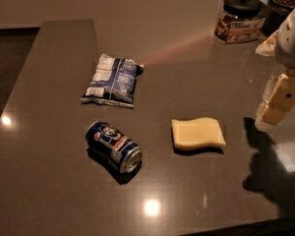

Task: Place pepsi can upright

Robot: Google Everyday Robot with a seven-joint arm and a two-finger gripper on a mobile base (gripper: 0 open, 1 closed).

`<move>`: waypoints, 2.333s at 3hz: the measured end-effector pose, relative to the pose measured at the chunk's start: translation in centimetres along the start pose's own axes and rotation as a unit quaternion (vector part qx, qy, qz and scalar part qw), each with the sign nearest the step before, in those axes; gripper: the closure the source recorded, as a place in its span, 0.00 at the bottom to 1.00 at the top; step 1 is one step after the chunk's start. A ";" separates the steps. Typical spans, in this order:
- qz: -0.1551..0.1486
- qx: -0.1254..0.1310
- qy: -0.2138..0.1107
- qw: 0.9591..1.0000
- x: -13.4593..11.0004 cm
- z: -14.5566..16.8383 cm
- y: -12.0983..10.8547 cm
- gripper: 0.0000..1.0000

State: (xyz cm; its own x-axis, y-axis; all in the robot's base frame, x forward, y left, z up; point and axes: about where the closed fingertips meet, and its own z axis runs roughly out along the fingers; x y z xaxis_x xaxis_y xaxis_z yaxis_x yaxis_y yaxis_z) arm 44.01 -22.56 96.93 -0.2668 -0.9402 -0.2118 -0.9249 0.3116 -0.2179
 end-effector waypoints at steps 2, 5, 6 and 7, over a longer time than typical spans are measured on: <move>0.007 -0.015 -0.003 1.000 0.3 0.9 -0.2 0.00; 0.020 -0.046 -0.033 0.998 0.9 2.8 -0.7 0.00; 0.058 -0.047 -0.046 0.996 2.8 2.8 -0.7 0.00; 0.060 -0.047 -0.048 0.996 2.9 2.8 -0.7 0.00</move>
Offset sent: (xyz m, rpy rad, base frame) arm 0.0098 -0.0009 -0.0332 0.0793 0.1281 0.0347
